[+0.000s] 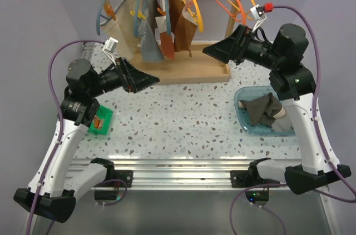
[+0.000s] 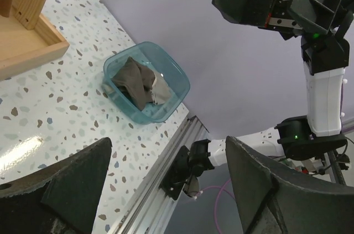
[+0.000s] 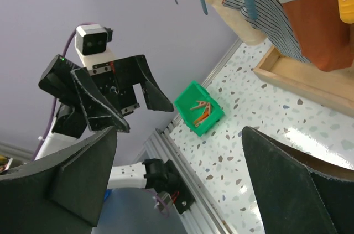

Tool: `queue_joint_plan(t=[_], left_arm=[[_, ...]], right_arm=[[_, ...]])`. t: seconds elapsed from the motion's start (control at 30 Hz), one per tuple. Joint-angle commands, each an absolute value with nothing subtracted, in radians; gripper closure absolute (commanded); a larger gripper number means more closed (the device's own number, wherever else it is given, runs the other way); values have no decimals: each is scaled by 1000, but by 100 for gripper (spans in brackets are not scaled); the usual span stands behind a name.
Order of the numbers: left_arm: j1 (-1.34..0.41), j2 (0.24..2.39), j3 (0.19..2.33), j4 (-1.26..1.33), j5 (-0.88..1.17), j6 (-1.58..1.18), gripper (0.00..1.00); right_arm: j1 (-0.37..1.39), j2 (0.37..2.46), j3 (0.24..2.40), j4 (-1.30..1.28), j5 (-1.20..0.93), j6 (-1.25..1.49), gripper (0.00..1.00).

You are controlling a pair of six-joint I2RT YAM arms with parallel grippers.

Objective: Remove the underwear clipped to the hanger

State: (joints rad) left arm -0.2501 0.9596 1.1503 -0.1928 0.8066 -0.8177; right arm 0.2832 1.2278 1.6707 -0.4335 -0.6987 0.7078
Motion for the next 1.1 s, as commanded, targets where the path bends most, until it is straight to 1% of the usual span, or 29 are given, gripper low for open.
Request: queue_joint_plan(t=[0.0, 0.2, 0.27, 0.33, 0.4, 0.43, 0.47, 0.5, 0.6, 0.7, 0.73, 0.9, 1.0, 1.03, 1.07], left_arm=[[-256, 983, 1198, -192, 816, -808, 13], [-256, 1040, 1276, -221, 811, -789, 13], [-256, 1051, 1296, -233, 801, -781, 13], [-256, 1054, 1295, -224, 779, -776, 13], [-256, 1066, 1287, -212, 773, -775, 13], [-256, 1074, 1285, -212, 770, -776, 13], [-256, 1084, 1287, -210, 767, -778, 13], [-256, 1094, 1287, -206, 767, -782, 13], [-256, 1143, 1304, -184, 761, -788, 13], [-256, 1173, 1339, -176, 752, -792, 13], [-256, 1180, 1356, -175, 752, -788, 13], [-256, 1207, 1399, -207, 747, -759, 13], [-255, 1203, 1411, -245, 733, -724, 13], [-255, 1200, 1416, -256, 729, -715, 13], [-255, 1193, 1414, -265, 721, -700, 13]], right_arm=[[282, 1261, 1712, -460, -688, 700, 2], [255, 1307, 1787, -500, -670, 712, 2], [218, 1318, 1795, -450, -724, 704, 2], [190, 1334, 1804, -442, -764, 625, 2], [189, 1371, 1920, -573, -598, 484, 2], [189, 1414, 1972, -688, -553, 422, 2], [189, 1437, 2068, -739, -470, 326, 2], [190, 1449, 2103, -771, -445, 287, 2], [241, 1469, 2124, -772, -344, 175, 2], [322, 1555, 2221, -836, -232, 66, 11], [351, 1572, 2247, -841, -224, 51, 12], [416, 1721, 2361, -844, -212, 15, 12], [460, 1785, 2416, -838, -45, 5, 13], [466, 1792, 2404, -804, 56, -35, 12], [472, 1796, 2396, -783, 86, -40, 10]])
